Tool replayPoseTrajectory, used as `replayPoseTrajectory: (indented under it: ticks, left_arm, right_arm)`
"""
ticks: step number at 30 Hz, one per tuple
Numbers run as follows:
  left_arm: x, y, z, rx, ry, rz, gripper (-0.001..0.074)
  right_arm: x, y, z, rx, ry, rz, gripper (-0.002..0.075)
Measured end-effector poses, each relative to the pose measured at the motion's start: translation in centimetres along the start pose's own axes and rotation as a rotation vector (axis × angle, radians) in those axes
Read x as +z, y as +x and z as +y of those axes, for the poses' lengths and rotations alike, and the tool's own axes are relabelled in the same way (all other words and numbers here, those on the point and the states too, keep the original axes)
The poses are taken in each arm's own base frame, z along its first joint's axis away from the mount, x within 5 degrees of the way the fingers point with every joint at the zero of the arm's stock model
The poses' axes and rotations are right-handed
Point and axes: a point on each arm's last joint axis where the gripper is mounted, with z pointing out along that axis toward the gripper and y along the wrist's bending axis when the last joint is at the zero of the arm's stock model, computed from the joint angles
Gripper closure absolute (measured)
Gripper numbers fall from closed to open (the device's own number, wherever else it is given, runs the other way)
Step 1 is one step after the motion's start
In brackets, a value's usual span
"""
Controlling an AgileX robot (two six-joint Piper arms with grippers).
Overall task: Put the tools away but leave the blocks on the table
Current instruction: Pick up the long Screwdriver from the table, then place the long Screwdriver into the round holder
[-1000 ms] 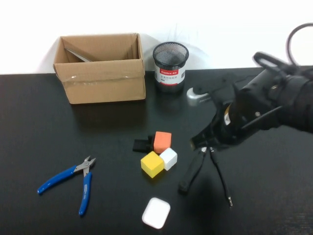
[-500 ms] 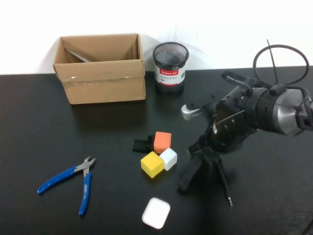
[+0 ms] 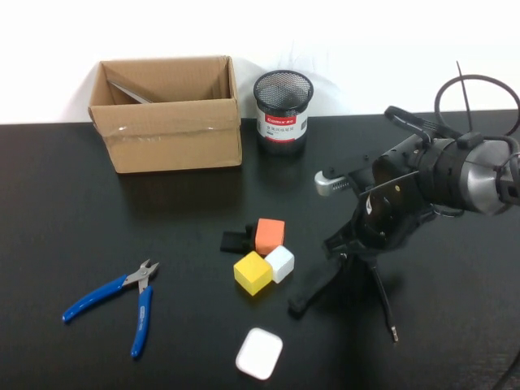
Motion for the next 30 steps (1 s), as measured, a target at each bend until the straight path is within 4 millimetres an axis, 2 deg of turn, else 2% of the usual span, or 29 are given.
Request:
replayPoseTrajectory:
  ticks: [1, 12, 13, 14, 17, 18, 21, 22, 23, 24, 25, 26, 27, 28, 29, 30]
  left_arm:
    - [0.0, 0.0, 0.0, 0.0, 0.0, 0.0, 0.0735]
    - [0.0, 0.0, 0.0, 0.0, 0.0, 0.0, 0.0735]
    - [0.0, 0.0, 0.0, 0.0, 0.0, 0.0, 0.0735]
    - [0.0, 0.0, 0.0, 0.0, 0.0, 0.0, 0.0735]
    - [0.0, 0.0, 0.0, 0.0, 0.0, 0.0, 0.0735]
    - [0.0, 0.0, 0.0, 0.0, 0.0, 0.0, 0.0735]
    - [0.0, 0.0, 0.0, 0.0, 0.0, 0.0, 0.0735]
    - [0.0, 0.0, 0.0, 0.0, 0.0, 0.0, 0.0735]
    - [0.0, 0.0, 0.0, 0.0, 0.0, 0.0, 0.0735]
    - [0.0, 0.0, 0.0, 0.0, 0.0, 0.0, 0.0735]
    - [0.0, 0.0, 0.0, 0.0, 0.0, 0.0, 0.0735]
    - [0.0, 0.0, 0.0, 0.0, 0.0, 0.0, 0.0735]
    - [0.0, 0.0, 0.0, 0.0, 0.0, 0.0, 0.0735]
    - [0.0, 0.0, 0.0, 0.0, 0.0, 0.0, 0.0735]
    - [0.0, 0.0, 0.0, 0.0, 0.0, 0.0, 0.0735]
    - [0.0, 0.0, 0.0, 0.0, 0.0, 0.0, 0.0735]
  right_arm:
    - [0.0, 0.0, 0.0, -0.002, -0.004, 0.003, 0.0732]
    - [-0.7, 0.1, -0.2, -0.026, 0.008, 0.006, 0.0734]
    - [-1.2, 0.1, -0.3, -0.035, 0.015, 0.0, 0.0694]
    - [-1.9, 0.0, -0.5, -0.046, 0.025, -0.013, 0.0734]
    - [-4.6, -0.4, -1.1, -0.084, 0.063, -0.083, 0.0734]
    - [-5.7, -0.5, -1.3, -0.095, 0.075, -0.111, 0.0695]
    - [-8.5, -0.8, -2.0, -0.123, 0.112, -0.193, 0.0734]
    - [-9.4, -0.9, -2.1, -0.127, 0.113, -0.228, 0.0695]
    - [-10.2, -1.0, -2.1, -0.124, 0.109, -0.266, 0.0695]
    - [-11.0, -1.3, -2.1, -0.123, 0.102, -0.314, 0.0734]
    - [-11.7, -1.5, -2.1, -0.119, 0.09, -0.364, 0.0695]
    - [-12.5, -1.9, -2.1, -0.121, 0.08, -0.424, 0.0695]
    - [-13.3, -2.2, -2.0, -0.127, 0.068, -0.489, 0.0734]
    - [-14.0, -2.5, -1.9, -0.134, 0.059, -0.546, 0.0734]
    - [-14.7, -2.9, -1.8, -0.149, 0.048, -0.615, 0.0695]
    - [-15.3, -3.3, -1.7, -0.168, 0.038, -0.686, 0.0734]
